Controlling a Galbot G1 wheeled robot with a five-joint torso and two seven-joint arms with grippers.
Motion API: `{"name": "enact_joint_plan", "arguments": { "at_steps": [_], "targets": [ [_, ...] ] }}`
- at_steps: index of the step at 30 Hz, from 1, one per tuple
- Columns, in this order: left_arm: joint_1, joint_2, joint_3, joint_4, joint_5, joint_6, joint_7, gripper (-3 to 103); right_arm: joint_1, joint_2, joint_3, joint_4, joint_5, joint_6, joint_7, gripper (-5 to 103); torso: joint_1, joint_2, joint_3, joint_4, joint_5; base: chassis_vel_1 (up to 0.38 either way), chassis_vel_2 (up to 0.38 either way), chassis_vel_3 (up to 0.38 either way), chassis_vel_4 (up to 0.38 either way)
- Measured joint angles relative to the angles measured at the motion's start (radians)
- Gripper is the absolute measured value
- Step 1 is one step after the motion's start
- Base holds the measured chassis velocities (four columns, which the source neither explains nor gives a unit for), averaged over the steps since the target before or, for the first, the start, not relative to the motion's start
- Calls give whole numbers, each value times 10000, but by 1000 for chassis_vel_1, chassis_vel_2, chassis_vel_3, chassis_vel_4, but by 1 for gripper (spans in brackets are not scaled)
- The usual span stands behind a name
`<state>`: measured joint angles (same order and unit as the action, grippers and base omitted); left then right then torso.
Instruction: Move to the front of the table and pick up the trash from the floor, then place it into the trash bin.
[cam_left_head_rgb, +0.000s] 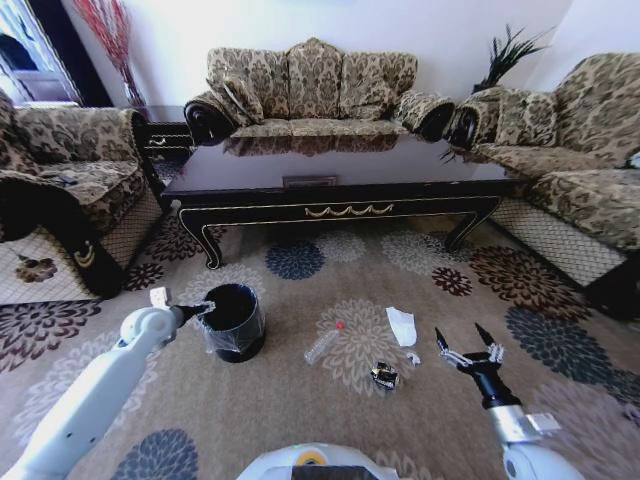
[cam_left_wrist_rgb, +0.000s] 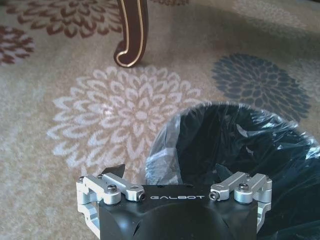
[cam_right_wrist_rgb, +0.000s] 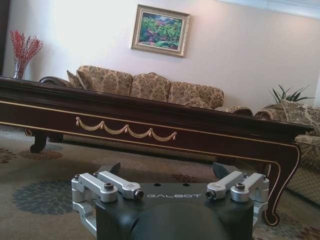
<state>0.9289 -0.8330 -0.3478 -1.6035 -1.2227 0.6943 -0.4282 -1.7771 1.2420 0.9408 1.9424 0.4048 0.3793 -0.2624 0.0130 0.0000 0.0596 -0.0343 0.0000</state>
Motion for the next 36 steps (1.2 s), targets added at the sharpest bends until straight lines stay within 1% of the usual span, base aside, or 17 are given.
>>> {"name": "enact_joint_plan", "arguments": {
  "at_steps": [1, 4, 6, 7, 10, 11, 14, 16, 19, 20, 22, 23, 26, 28, 29, 31, 36],
  "targets": [
    [-62, -41, 69, 114, -8, -12, -2, 101, 0, -3, 15, -22, 8, -3, 8, 100, 0, 0, 0, 5, 0, 0, 0, 0, 0],
    [-129, -86, 154, 251, -69, -15, -15, 99, 33, -23, 22, -82, 13, -13, 26, 100, 0, 0, 0, 5, -1, 0, 0, 0, 0],
    [-137, -88, 192, 348, -94, -6, -29, 90, 113, -22, 5, -119, 13, -53, 73, 100, 0, 1, -1, 4, 4, 0, 0, 0, 0],
    [-137, -88, 192, 348, -94, -6, -29, 90, 113, -22, 5, -119, 13, -53, 73, 100, 0, 1, -1, 4, 4, 0, 0, 0, 0],
    [-108, -127, 177, 432, -87, -27, -23, 74, 226, 0, -84, -152, -26, -121, 118, 100, -1, 2, -3, 6, 8, 0, 0, 0, 0],
    [-108, -127, 177, 432, -87, -27, -23, 74, 226, 0, -84, -152, -26, -121, 118, 100, -1, 2, -3, 6, 8, 0, 0, 0, 0],
    [41, -136, 125, 261, -80, -38, -101, 57, 322, -11, -161, -235, -68, -150, 139, 100, -1, 2, -2, 4, 4, 0, 0, 0, 0],
    [85, -131, 112, 215, -72, -40, -127, 57, 353, -16, -176, -252, -78, -155, 147, 100, -1, 2, -3, 3, 3, 0, 0, 0, 0],
    [244, -78, 45, 65, -66, -43, -182, 42, 423, -34, -218, -272, -92, -172, 186, 100, -1, 2, -2, 8, -1, 0, 0, 0, 0],
    [244, -78, 45, 65, -66, -43, -182, 42, 423, -34, -218, -272, -92, -172, 186, 100, -1, 2, -2, 8, -1, 0, 0, 0, 0],
    [364, -3, -14, -37, -67, -42, -186, 30, 431, -52, -219, -268, -90, -178, 204, 100, -1, 2, -1, 5, -2, 0, 0, 0, 0],
    [364, -3, -14, -37, -67, -42, -186, 30, 431, -52, -219, -268, -90, -178, 204, 100, -1, 2, -1, 5, -2, 0, 0, 0, 0],
    [481, 20, -115, -194, -88, -41, -191, 15, 416, -90, -192, -257, -86, -178, 224, 100, 0, 1, 0, 2, -3, 0, 0, 0, 0],
    [511, 20, -135, -231, -89, -38, -205, 15, 415, -99, -186, -255, -86, -179, 232, 100, 0, 1, 0, 1, -4, 0, 0, 0, 0],
    [638, 18, -183, -374, -125, 5, -233, 7, 413, -126, -175, -254, -86, -179, 257, 100, 0, 1, 2, 0, -9, 0, 0, 0, 0],
    [787, 19, -280, -564, -163, 10, -211, 4, 424, -138, -172, -255, -104, -181, 285, 100, 0, 0, 2, -5, -13, 0, 0, 0, 0],
    [1079, 50, -551, -802, -136, -5, -292, 2, 439, -155, -171, -279, -199, -226, 347, 100, 0, 1, 1, -1, 0, 0, 0, 0, 0]
  ]
}}
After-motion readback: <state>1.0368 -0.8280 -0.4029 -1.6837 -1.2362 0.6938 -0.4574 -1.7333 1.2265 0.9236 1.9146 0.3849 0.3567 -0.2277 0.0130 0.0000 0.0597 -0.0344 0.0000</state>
